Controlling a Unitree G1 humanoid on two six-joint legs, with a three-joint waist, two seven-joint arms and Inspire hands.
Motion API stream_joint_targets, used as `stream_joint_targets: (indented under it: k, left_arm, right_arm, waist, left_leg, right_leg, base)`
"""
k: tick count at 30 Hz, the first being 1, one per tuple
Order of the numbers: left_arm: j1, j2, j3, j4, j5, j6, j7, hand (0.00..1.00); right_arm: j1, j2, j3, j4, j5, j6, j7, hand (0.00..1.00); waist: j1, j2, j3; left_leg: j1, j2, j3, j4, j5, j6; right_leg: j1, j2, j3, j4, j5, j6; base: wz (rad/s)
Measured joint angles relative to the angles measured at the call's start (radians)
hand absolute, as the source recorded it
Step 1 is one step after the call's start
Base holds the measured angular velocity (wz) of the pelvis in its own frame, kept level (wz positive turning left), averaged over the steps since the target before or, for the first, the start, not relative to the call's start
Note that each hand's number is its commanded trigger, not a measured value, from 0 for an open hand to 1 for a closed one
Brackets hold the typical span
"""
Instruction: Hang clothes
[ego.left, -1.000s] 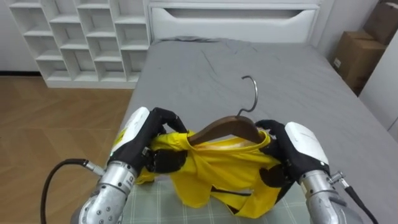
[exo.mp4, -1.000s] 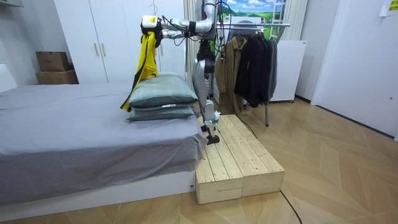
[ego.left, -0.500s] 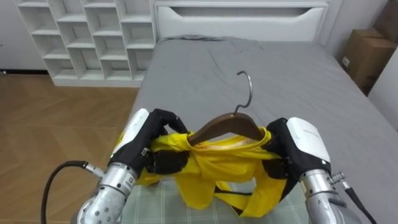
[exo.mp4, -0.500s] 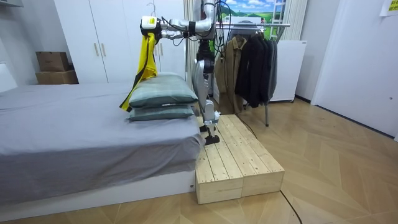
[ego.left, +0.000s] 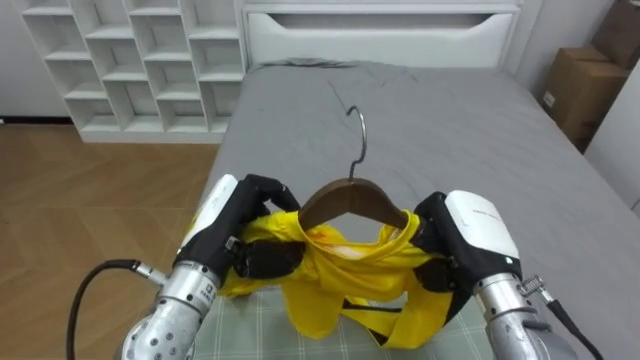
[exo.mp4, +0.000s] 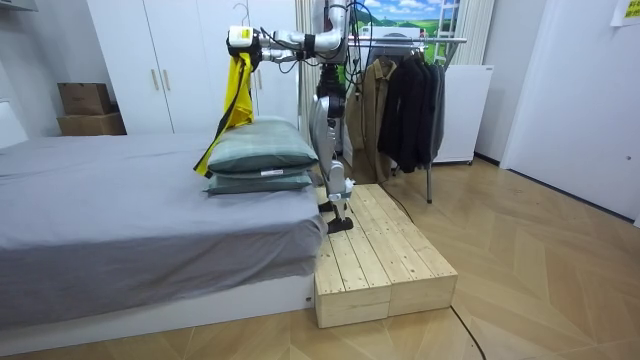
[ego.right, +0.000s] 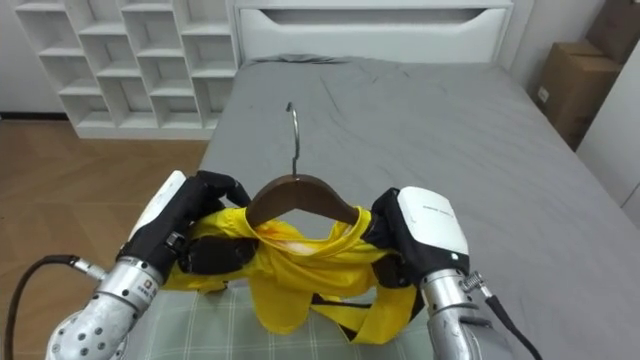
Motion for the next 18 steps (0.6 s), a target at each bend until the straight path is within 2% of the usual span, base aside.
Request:
stream_joint_targets:
  k: [9, 10, 11, 18]
  left_arm:
    - [0.006, 0.0, -0.002, 0.004, 0.0, 0.0, 0.0, 1.0]
    - [0.006, 0.0, -0.003, 0.004, 0.0, 0.0, 0.0, 0.74]
    - [0.006, 0.001, -0.003, 0.005, 0.0, 0.0, 0.0, 0.0]
    - [0.019, 0.02, -0.022, 0.02, -0.03, 0.0, -0.034, 0.0]
  right_arm:
    - [0.0, -0.003, 0.023, 0.0, -0.009, 0.0, 0.022, 1.0]
    - [0.0, -0.004, 0.033, 0.0, -0.009, 0.0, 0.025, 1.0]
    - [0.0, -0.004, 0.037, 0.0, -0.009, 0.0, 0.028, 1.0]
    - [0.004, -0.01, 0.047, 0.021, -0.008, -0.013, 0.064, 1.0]
  waist:
    - [-0.003, 0.0, 0.0]
    - [-0.003, 0.0, 0.0]
    - [-0.004, 0.0, 0.0]
    - [-0.008, -0.003, 0.0007]
  left_leg:
    - [0.0, 0.0, 0.0, 0.0, 0.0, 0.0]
    - [0.0, 0.0, 0.0, 0.0, 0.0, 0.0]
    - [0.0, 0.0, 0.0, 0.0, 0.0, 0.0]
    - [0.003, 0.0, -0.002, 0.001, 0.0, 0.0]
  right_leg:
    - [0.0, 0.0, -0.005, 0.001, 0.0, 0.0]
    - [0.0, 0.0, -0.005, 0.001, 0.0, 0.0]
    - [0.0, 0.0, -0.005, 0.001, 0.0, 0.0]
    - [0.005, -0.001, -0.009, -0.001, 0.0, 0.001]
  base:
    - [0.0]
    - [0.0]
    - [0.0]
    - [0.0]
